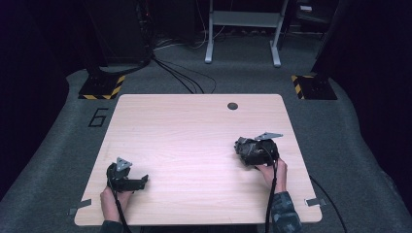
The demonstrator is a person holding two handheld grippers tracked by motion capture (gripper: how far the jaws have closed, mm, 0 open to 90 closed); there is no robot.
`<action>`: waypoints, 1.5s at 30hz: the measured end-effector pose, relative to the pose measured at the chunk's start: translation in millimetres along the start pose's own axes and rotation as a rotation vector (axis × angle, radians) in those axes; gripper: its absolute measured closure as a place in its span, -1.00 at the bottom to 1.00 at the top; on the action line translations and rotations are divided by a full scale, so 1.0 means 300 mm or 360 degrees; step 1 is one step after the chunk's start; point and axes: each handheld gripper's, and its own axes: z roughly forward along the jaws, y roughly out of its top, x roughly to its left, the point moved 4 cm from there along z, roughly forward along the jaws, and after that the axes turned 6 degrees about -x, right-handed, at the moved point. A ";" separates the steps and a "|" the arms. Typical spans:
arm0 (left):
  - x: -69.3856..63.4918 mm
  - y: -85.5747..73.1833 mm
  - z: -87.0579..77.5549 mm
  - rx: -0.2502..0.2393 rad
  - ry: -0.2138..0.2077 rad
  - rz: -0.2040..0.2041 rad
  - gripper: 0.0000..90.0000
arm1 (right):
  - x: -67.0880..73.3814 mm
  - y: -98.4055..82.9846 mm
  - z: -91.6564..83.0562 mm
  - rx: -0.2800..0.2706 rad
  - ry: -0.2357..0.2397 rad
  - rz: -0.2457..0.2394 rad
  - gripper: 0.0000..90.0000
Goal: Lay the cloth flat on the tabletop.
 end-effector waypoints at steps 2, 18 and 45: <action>0.000 0.000 0.000 0.0001 0.0000 0.0000 -1.00 | -0.005 -0.003 0.006 -0.0003 -0.0010 0.0002 -0.59; 0.001 0.000 -0.002 0.0017 -0.0012 0.0002 -1.00 | -0.009 -0.054 0.046 0.0057 -0.0002 0.0043 0.34; 0.000 0.000 0.000 0.0000 -0.0001 0.0001 -0.99 | 0.161 0.029 -0.068 -0.0176 0.0187 -0.0048 0.56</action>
